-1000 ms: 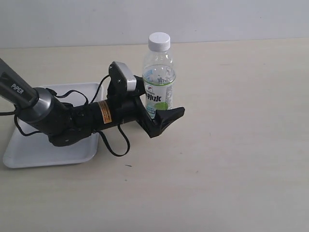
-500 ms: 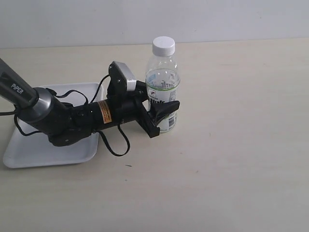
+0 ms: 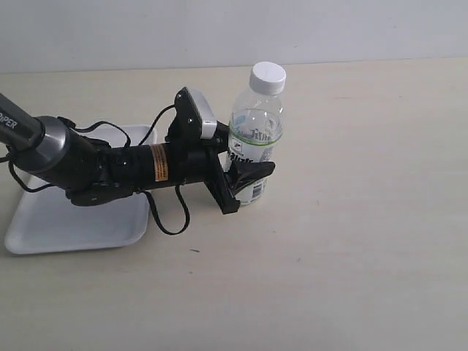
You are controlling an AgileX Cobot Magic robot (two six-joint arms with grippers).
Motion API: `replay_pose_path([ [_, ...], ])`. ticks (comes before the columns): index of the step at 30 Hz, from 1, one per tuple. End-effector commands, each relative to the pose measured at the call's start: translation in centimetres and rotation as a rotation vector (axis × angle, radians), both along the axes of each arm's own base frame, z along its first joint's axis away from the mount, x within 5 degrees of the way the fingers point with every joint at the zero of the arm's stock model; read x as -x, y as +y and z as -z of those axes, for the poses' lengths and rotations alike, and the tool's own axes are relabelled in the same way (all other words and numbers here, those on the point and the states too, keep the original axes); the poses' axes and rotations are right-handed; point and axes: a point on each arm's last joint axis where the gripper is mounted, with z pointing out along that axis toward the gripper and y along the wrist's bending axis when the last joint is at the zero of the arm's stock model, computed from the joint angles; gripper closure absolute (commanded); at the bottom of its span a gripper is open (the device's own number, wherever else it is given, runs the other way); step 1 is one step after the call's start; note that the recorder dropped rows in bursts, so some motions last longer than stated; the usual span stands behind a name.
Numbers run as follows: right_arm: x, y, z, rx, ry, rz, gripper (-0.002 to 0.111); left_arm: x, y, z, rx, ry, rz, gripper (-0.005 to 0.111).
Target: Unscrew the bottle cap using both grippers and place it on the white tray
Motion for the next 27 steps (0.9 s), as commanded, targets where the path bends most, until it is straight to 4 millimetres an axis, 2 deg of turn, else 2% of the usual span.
replay_pose_path([
  [1,0.0,0.0,0.0,0.009,-0.009,0.005,0.108,-0.3,0.1,-0.9,-0.038,-0.016,-0.010,0.107],
  [7,0.0,0.0,-0.1,0.021,-0.021,0.004,0.108,-0.2,0.1,-0.9,-0.047,-0.013,-0.011,0.107],
  [10,-0.2,0.0,-0.9,0.042,-0.112,-0.002,0.108,-0.2,0.1,-0.8,-0.055,-0.011,-0.014,0.107],
  [14,-0.3,0.2,-2.0,-0.133,-0.272,0.001,0.108,-0.2,0.1,-0.8,-0.055,-0.011,-0.014,0.107],
  [18,-0.1,0.1,-3.2,-0.196,-0.431,0.002,0.108,-0.2,0.1,-0.8,-0.055,-0.011,-0.014,0.107],
  [21,0.1,-0.2,-4.1,-0.408,-0.587,0.021,0.108,-0.2,0.1,-0.8,-0.055,-0.008,-0.011,0.107],
  [23,0.6,-0.6,-5.2,-0.529,-0.755,0.026,0.108,-0.1,0.1,-0.8,-0.054,0.004,-0.006,0.107],
  [25,1.1,-0.6,-6.3,-0.526,-0.883,-0.004,0.108,-0.1,0.1,-0.8,-0.056,0.002,0.000,0.107],
  [27,1.6,0.2,-8.0,-0.367,-0.950,-0.089,0.108,-0.1,0.1,-0.8,-0.056,0.002,0.000,0.107],
])
